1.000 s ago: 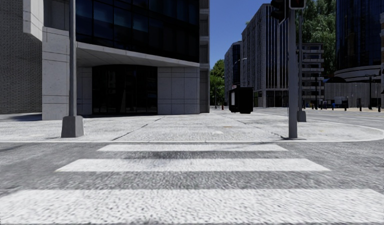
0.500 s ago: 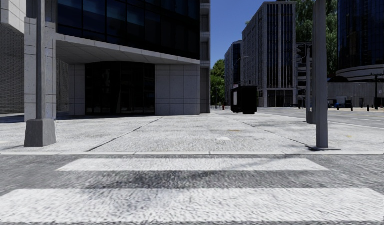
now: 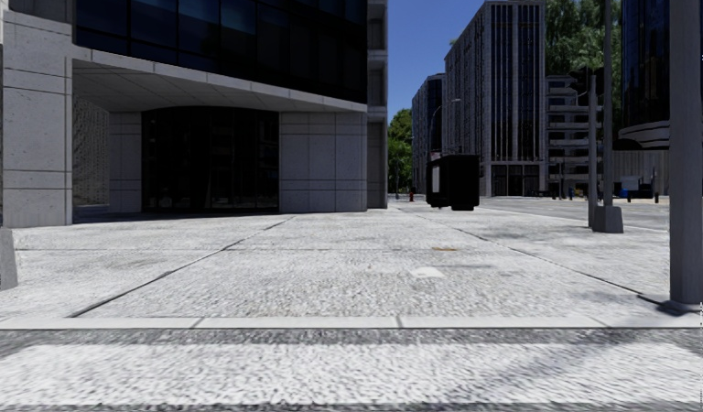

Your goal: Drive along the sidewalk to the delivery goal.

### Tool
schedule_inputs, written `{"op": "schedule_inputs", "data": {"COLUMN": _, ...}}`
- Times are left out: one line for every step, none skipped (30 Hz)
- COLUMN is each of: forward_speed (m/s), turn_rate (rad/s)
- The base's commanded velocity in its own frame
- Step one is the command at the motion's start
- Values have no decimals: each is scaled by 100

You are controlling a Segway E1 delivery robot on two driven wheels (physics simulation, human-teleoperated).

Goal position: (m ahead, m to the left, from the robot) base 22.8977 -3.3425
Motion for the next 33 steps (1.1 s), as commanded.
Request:
{"op": "schedule_inputs", "data": {"forward_speed": 200, "turn_rate": 0}}
{"op": "schedule_inputs", "data": {"forward_speed": 200, "turn_rate": 0}}
{"op": "schedule_inputs", "data": {"forward_speed": 200, "turn_rate": 0}}
{"op": "schedule_inputs", "data": {"forward_speed": 200, "turn_rate": 0}}
{"op": "schedule_inputs", "data": {"forward_speed": 200, "turn_rate": 0}}
{"op": "schedule_inputs", "data": {"forward_speed": 200, "turn_rate": 0}}
{"op": "schedule_inputs", "data": {"forward_speed": 200, "turn_rate": 0}}
{"op": "schedule_inputs", "data": {"forward_speed": 200, "turn_rate": 0}}
{"op": "schedule_inputs", "data": {"forward_speed": 200, "turn_rate": 0}}
{"op": "schedule_inputs", "data": {"forward_speed": 200, "turn_rate": 0}}
{"op": "schedule_inputs", "data": {"forward_speed": 200, "turn_rate": 0}}
{"op": "schedule_inputs", "data": {"forward_speed": 200, "turn_rate": 0}}
{"op": "schedule_inputs", "data": {"forward_speed": 200, "turn_rate": 0}}
{"op": "schedule_inputs", "data": {"forward_speed": 200, "turn_rate": 0}}
{"op": "schedule_inputs", "data": {"forward_speed": 200, "turn_rate": 0}}
{"op": "schedule_inputs", "data": {"forward_speed": 200, "turn_rate": 0}}
{"op": "schedule_inputs", "data": {"forward_speed": 200, "turn_rate": 0}}
{"op": "schedule_inputs", "data": {"forward_speed": 200, "turn_rate": 0}}
{"op": "schedule_inputs", "data": {"forward_speed": 200, "turn_rate": 0}}
{"op": "schedule_inputs", "data": {"forward_speed": 200, "turn_rate": 0}}
{"op": "schedule_inputs", "data": {"forward_speed": 198, "turn_rate": 0}}
{"op": "schedule_inputs", "data": {"forward_speed": 197, "turn_rate": 0}}
{"op": "schedule_inputs", "data": {"forward_speed": 196, "turn_rate": 0}}
{"op": "schedule_inputs", "data": {"forward_speed": 196, "turn_rate": 0}}
{"op": "schedule_inputs", "data": {"forward_speed": 196, "turn_rate": 0}}
{"op": "schedule_inputs", "data": {"forward_speed": 196, "turn_rate": 0}}
{"op": "schedule_inputs", "data": {"forward_speed": 196, "turn_rate": 0}}
{"op": "schedule_inputs", "data": {"forward_speed": 196, "turn_rate": -21}}
{"op": "schedule_inputs", "data": {"forward_speed": 196, "turn_rate": -44}}
{"op": "schedule_inputs", "data": {"forward_speed": 196, "turn_rate": -56}}
{"op": "schedule_inputs", "data": {"forward_speed": 196, "turn_rate": -56}}
{"op": "schedule_inputs", "data": {"forward_speed": 196, "turn_rate": -59}}
{"op": "schedule_inputs", "data": {"forward_speed": 196, "turn_rate": -60}}
